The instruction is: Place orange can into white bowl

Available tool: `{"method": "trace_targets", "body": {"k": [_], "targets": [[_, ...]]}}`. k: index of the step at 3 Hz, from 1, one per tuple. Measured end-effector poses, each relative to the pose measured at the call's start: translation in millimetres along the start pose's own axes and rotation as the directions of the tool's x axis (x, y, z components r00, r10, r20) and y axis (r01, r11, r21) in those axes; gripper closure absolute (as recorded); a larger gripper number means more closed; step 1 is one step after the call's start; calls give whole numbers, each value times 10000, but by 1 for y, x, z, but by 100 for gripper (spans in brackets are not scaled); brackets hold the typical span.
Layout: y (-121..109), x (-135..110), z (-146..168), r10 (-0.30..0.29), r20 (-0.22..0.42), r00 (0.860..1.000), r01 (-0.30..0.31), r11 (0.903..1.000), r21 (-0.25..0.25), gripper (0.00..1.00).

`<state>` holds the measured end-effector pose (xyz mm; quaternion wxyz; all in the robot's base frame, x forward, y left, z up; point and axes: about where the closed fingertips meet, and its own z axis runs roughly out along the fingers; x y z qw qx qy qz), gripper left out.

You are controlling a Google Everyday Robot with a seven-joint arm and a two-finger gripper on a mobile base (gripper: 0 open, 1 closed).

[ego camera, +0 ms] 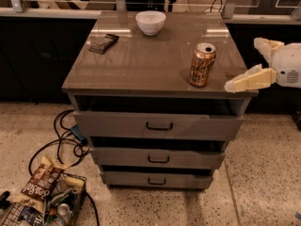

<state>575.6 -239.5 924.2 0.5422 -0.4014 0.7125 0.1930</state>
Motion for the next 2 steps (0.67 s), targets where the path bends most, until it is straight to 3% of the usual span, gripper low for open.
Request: {"method": "trace_targets", "body": {"k": [2], "targets": [[0, 5, 12, 146, 323, 9994, -144, 9999, -70, 0]]}}
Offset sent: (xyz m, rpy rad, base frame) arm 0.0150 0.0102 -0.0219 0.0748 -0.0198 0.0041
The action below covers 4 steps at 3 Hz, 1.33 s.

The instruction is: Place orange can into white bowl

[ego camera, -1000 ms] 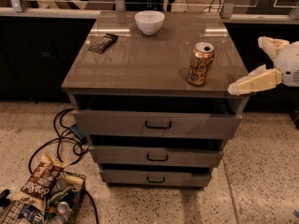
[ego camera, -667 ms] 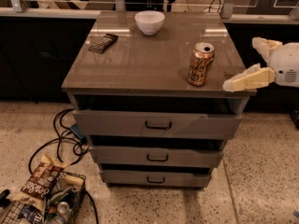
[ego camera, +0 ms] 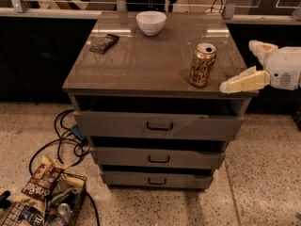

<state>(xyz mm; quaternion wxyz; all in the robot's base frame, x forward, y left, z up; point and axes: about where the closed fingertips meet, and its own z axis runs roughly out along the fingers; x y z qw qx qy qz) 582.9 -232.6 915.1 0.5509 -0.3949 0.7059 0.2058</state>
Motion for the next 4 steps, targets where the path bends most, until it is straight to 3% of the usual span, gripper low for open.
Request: {"method": "trace_targets", "body": {"k": [2, 4], "targets": [[-7, 22, 43, 648, 1091, 9919, -631, 9978, -194, 0], [-15, 22, 64, 989, 1966, 9755, -932, 9949, -381, 0]]}}
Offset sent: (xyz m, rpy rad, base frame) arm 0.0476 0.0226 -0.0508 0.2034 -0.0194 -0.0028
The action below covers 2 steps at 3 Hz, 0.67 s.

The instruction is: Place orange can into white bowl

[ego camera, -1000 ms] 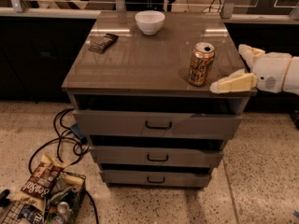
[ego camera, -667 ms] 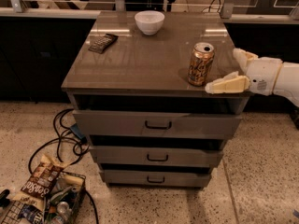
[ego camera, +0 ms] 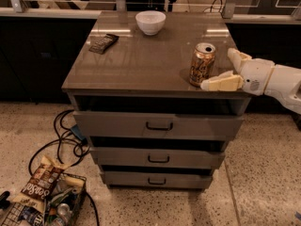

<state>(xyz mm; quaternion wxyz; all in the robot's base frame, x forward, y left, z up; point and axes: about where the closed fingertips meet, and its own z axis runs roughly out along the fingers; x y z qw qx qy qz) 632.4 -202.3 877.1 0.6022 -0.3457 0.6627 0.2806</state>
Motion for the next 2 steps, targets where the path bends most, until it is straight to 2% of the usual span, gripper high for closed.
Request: {"method": "trace_targets", "body": {"k": [1, 2], "targets": [[-2, -2, 15, 54, 406, 9992, -45, 9997, -233, 0], [1, 0, 34, 89, 531, 9985, -53, 9977, -669, 18]]}}
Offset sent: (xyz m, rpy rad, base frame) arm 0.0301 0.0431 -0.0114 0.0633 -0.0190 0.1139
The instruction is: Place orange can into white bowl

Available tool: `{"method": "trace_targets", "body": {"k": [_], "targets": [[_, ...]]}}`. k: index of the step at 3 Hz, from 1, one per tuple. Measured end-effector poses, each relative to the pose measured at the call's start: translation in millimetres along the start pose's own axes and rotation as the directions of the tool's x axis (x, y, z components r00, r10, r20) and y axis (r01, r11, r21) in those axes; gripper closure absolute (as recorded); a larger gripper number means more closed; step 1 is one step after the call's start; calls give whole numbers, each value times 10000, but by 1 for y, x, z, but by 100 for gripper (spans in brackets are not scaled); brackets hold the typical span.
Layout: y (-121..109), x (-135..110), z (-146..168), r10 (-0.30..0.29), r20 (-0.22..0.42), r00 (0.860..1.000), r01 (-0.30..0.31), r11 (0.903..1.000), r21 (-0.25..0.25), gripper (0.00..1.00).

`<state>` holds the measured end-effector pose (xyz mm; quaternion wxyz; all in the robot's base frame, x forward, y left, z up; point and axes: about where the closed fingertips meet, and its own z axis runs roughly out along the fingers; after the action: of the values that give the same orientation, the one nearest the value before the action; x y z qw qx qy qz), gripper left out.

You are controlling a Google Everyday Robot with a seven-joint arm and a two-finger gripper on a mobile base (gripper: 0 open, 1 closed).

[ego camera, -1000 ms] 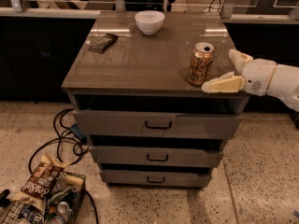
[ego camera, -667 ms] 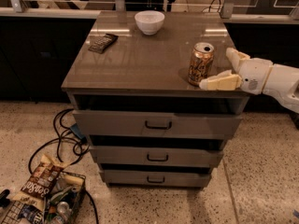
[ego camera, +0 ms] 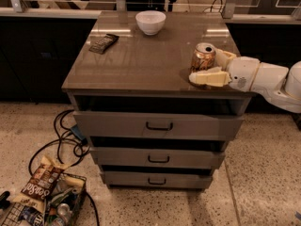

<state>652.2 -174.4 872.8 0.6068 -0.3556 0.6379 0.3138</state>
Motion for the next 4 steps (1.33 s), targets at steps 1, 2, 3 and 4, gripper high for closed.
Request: {"method": "trace_targets", "body": {"k": [1, 2, 3, 4], "targets": [[1, -1, 2, -3, 5, 10000, 3, 10000, -36, 41], [3, -1, 5, -4, 13, 10000, 4, 10000, -79, 64], [4, -2, 7, -5, 21, 10000, 6, 9999, -127, 88], [6, -2, 10, -7, 29, 10000, 7, 9999, -171, 100]]}}
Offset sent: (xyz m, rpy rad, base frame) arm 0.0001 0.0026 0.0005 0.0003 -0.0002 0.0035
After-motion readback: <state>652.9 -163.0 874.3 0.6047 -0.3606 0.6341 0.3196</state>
